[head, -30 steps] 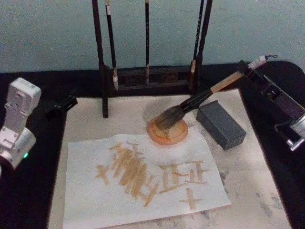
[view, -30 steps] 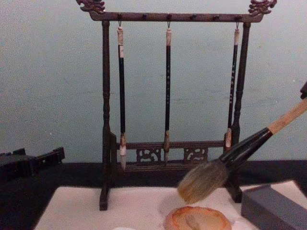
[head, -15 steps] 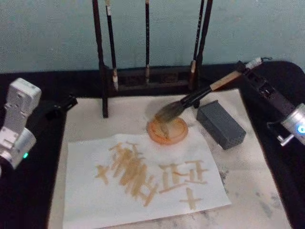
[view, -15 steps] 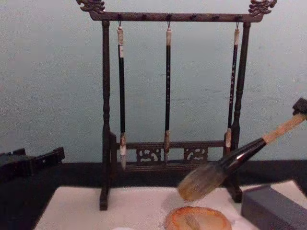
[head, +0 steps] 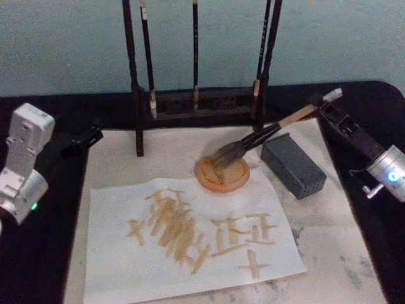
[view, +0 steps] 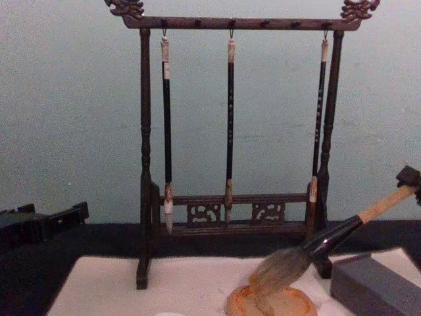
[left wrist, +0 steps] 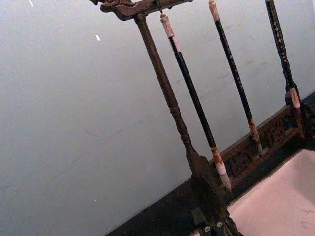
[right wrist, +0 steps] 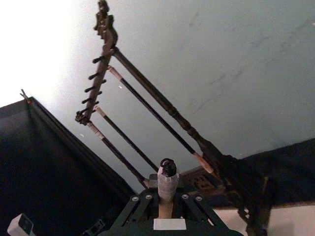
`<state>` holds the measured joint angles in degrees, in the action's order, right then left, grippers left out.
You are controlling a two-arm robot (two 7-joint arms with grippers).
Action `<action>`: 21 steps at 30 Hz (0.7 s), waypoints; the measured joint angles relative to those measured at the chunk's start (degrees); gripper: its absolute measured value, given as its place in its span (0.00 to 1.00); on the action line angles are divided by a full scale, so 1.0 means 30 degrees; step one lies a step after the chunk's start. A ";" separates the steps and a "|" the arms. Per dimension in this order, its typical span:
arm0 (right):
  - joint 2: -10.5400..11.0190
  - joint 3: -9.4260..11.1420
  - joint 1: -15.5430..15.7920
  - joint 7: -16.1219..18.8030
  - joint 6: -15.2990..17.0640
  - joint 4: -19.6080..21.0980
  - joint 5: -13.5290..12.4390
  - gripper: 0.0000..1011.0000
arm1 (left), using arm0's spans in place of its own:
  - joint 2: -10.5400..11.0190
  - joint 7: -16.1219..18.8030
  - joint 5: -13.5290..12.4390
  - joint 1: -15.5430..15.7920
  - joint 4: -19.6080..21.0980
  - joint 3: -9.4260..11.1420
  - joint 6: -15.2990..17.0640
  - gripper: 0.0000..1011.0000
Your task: Pick up the brush from the inkstone, write on the paper, then place the brush back to its original position.
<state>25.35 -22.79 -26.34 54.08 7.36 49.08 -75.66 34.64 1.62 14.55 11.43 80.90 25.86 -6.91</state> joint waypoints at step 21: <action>-0.0871 0.0564 -0.0855 0.0619 0.0588 -0.2977 0.0731 0.16 | 0.0000 -0.0001 0.0001 0.0001 0.0001 -0.0002 0.0000 0.99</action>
<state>22.74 -21.10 -28.91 55.93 9.13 40.15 -73.47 34.64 1.62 14.55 11.43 80.90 25.86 -6.91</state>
